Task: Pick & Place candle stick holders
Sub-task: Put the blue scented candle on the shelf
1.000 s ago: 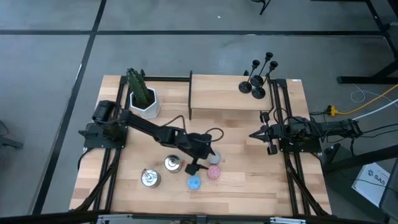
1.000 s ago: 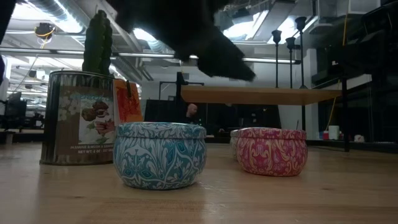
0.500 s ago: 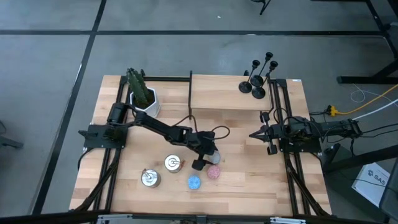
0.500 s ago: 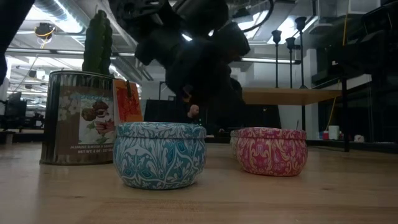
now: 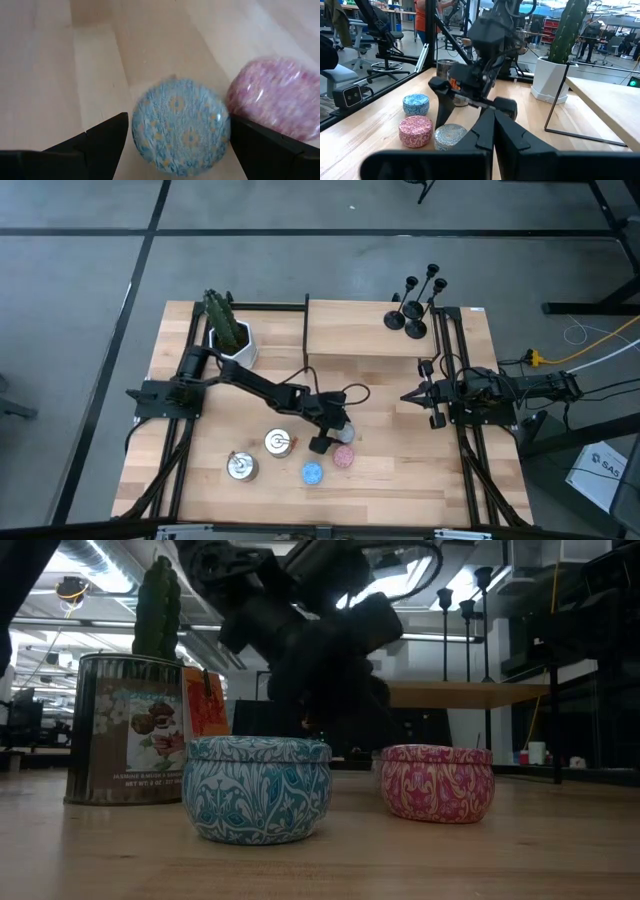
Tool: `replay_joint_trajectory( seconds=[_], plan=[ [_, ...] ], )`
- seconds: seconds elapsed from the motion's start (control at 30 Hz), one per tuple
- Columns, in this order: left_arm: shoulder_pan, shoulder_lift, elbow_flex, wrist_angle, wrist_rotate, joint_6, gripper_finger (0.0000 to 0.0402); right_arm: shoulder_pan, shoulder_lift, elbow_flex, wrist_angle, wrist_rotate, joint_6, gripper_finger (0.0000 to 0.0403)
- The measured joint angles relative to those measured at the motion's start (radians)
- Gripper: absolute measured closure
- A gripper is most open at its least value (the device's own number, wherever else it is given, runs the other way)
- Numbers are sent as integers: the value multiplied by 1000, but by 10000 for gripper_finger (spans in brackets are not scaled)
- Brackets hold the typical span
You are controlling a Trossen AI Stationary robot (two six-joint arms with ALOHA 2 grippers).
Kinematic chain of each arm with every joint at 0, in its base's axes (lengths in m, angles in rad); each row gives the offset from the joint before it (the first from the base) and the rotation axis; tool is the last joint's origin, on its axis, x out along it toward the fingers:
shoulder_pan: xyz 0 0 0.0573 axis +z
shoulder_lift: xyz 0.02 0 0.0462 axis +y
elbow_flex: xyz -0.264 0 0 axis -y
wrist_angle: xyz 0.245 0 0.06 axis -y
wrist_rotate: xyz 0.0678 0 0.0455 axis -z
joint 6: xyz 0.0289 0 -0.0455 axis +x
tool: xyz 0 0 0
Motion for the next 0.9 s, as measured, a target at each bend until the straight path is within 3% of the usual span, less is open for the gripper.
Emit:
replay_joint_trajectory(
  seconds=[0.5, 0.73, 0.9],
  plan=[
    [1, 48, -1, 59, -61, -9, 72, 0, 0, 0, 0, 0, 0, 392],
    [0, 48, -1, 54, -61, -33, 112, 0, 0, 0, 0, 0, 0, 392],
    [1, 47, 1, 41, -61, -53, 113, 0, 0, 0, 0, 0, 0, 392]
  ],
)
